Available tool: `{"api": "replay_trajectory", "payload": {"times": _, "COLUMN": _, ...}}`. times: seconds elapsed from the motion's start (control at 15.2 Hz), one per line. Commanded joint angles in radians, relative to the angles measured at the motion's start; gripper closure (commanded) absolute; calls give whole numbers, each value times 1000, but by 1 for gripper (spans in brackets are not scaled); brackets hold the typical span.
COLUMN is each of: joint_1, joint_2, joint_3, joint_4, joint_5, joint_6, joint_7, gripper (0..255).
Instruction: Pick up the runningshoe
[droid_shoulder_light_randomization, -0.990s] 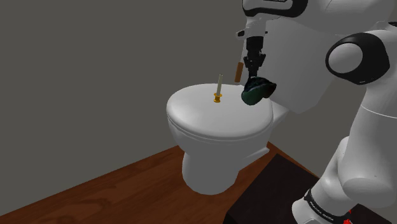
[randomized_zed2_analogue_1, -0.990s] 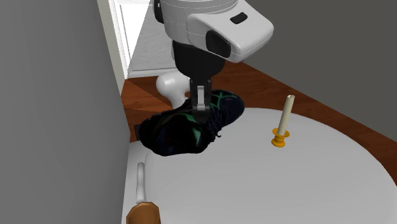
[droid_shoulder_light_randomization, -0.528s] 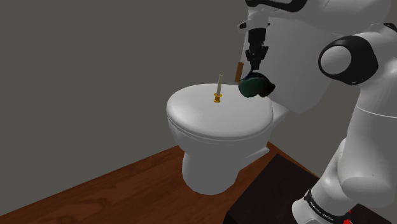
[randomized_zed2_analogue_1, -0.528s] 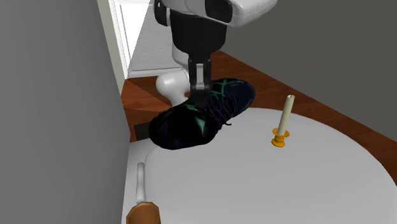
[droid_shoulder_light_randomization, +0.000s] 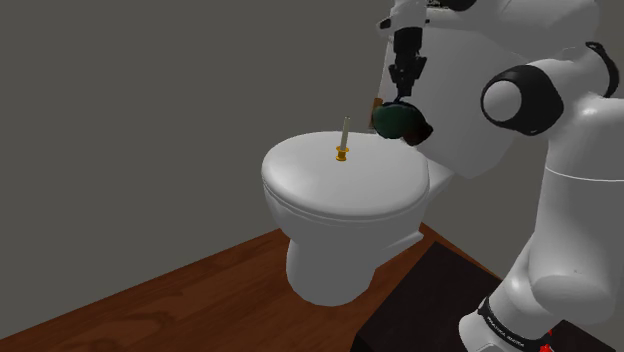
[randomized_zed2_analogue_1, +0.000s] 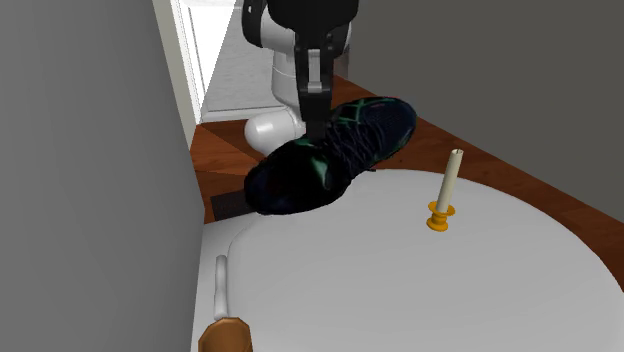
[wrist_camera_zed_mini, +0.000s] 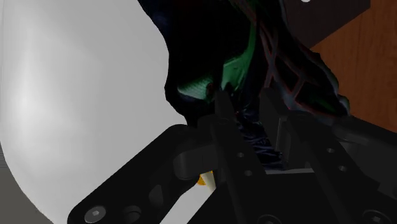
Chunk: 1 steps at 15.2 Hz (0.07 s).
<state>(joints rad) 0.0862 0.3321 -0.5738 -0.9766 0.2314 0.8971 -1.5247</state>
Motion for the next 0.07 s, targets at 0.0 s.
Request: {"api": "replay_trajectory", "payload": {"times": 0.0, "joint_1": -9, "joint_2": 14, "joint_3": 1, "joint_4": 31, "joint_5": 9, "joint_6": -18, "joint_7": 1, "gripper": 255}}
